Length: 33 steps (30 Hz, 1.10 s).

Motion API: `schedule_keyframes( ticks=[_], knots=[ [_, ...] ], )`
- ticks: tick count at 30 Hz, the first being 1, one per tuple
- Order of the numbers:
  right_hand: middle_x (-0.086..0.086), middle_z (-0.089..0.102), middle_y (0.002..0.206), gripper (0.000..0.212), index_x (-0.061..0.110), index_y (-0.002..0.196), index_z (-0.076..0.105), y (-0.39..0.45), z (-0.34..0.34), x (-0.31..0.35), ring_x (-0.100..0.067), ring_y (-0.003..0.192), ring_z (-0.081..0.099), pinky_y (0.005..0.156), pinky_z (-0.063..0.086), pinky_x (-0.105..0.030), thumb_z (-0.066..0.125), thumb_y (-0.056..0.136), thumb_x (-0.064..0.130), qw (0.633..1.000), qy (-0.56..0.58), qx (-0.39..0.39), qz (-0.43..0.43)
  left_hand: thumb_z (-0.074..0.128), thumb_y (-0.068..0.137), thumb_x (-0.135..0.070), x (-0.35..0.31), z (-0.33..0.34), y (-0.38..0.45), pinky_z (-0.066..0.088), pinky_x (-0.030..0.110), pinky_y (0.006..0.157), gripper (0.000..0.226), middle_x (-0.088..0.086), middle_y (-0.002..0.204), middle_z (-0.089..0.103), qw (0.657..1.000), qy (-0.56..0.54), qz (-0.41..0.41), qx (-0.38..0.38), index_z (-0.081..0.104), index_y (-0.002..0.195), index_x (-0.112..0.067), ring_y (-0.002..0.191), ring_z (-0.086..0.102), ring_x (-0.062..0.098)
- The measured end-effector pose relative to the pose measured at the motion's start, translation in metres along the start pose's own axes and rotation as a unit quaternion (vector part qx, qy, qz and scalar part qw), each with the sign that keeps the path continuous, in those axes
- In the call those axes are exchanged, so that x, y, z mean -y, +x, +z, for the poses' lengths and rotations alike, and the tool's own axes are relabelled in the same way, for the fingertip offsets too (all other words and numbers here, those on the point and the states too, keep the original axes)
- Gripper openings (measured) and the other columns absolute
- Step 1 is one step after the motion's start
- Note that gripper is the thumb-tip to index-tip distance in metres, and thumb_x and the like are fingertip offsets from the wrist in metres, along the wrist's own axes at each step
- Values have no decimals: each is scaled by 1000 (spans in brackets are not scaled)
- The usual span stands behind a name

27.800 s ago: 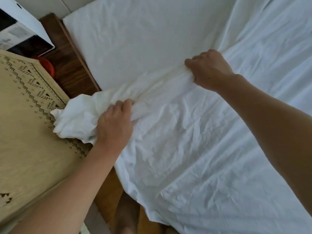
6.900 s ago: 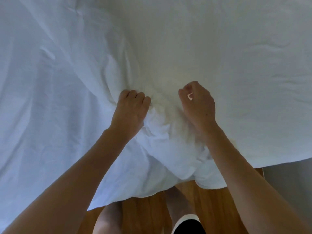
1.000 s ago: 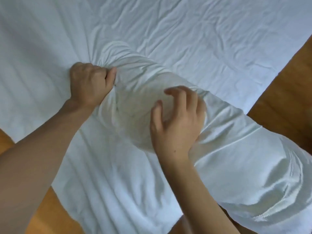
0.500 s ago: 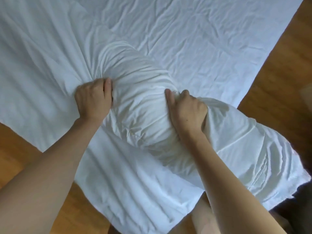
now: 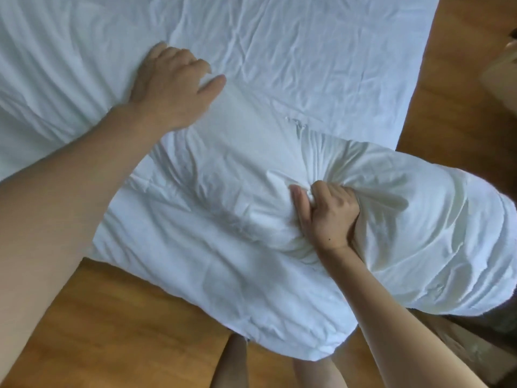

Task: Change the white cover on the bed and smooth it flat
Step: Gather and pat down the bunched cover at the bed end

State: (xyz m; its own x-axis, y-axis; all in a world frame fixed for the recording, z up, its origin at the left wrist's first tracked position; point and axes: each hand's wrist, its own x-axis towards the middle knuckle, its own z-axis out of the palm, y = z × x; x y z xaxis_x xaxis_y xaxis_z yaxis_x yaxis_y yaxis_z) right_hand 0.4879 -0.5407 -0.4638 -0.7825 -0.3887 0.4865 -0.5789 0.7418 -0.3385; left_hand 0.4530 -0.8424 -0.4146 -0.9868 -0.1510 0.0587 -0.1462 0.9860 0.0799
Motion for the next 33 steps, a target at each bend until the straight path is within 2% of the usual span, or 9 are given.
schedule_keyframes(
  ticks=[4,8,14,16,18,22,26,30,33],
  knots=[
    [-7,43,51,51,12,56,45,-32,-13,11,-29,50,45,56,30,-35,43,99,39,1000,-6,13,-13,33,103,-37,-13,10,-35,35,43,66,63,37,80,62,998,26,-45,-29,67,82,12,75,60,48],
    [-6,44,53,49,12,56,45,-51,-23,27,-25,55,41,56,30,-33,41,99,35,1000,-4,22,-13,46,98,-25,-9,15,-83,32,34,50,52,27,54,56,992,24,-69,-107,59,57,5,47,54,40],
    [-3,46,54,38,10,57,46,-48,-33,49,-24,51,44,58,34,-33,45,93,20,997,-6,8,80,46,99,-21,-6,41,-111,30,42,60,40,13,60,53,981,48,-76,-173,52,62,-9,60,53,33],
    [-4,55,63,25,8,67,56,-33,-35,61,-24,60,51,70,36,-29,50,89,17,991,-6,-4,132,45,101,-25,-6,45,-105,31,40,66,37,11,66,54,980,56,-80,-173,53,68,-10,66,53,32],
    [-8,65,88,19,6,89,64,-13,-35,72,-23,83,54,82,33,-26,53,87,21,985,-15,-13,172,44,102,-28,-8,42,-96,33,39,71,36,12,72,55,983,57,-88,-148,54,73,-9,70,53,31],
    [-11,59,129,40,11,123,60,28,-21,80,-28,120,49,105,32,-43,48,90,31,988,-48,59,136,39,98,-32,-15,26,-80,35,41,85,32,15,88,59,991,6,-90,-95,58,87,-9,83,54,33],
    [-10,52,139,48,16,131,56,43,-17,86,-29,132,42,111,23,-47,37,92,34,966,-117,173,154,40,96,-27,-22,-4,-101,34,47,107,37,17,118,60,996,-67,-50,-11,60,115,-3,114,53,35],
    [-12,52,134,56,10,127,54,60,-40,111,-31,130,40,107,19,-44,24,89,37,930,-100,284,214,37,91,-30,-7,-60,-140,46,46,96,44,23,128,54,982,-123,19,141,61,116,-2,114,54,40],
    [-14,55,124,41,8,119,57,80,-70,132,-35,121,46,100,32,-43,39,93,32,903,-66,332,263,39,99,-26,19,-117,-170,40,41,95,37,14,131,48,960,-138,-15,245,49,129,-7,118,48,33]
  ],
)
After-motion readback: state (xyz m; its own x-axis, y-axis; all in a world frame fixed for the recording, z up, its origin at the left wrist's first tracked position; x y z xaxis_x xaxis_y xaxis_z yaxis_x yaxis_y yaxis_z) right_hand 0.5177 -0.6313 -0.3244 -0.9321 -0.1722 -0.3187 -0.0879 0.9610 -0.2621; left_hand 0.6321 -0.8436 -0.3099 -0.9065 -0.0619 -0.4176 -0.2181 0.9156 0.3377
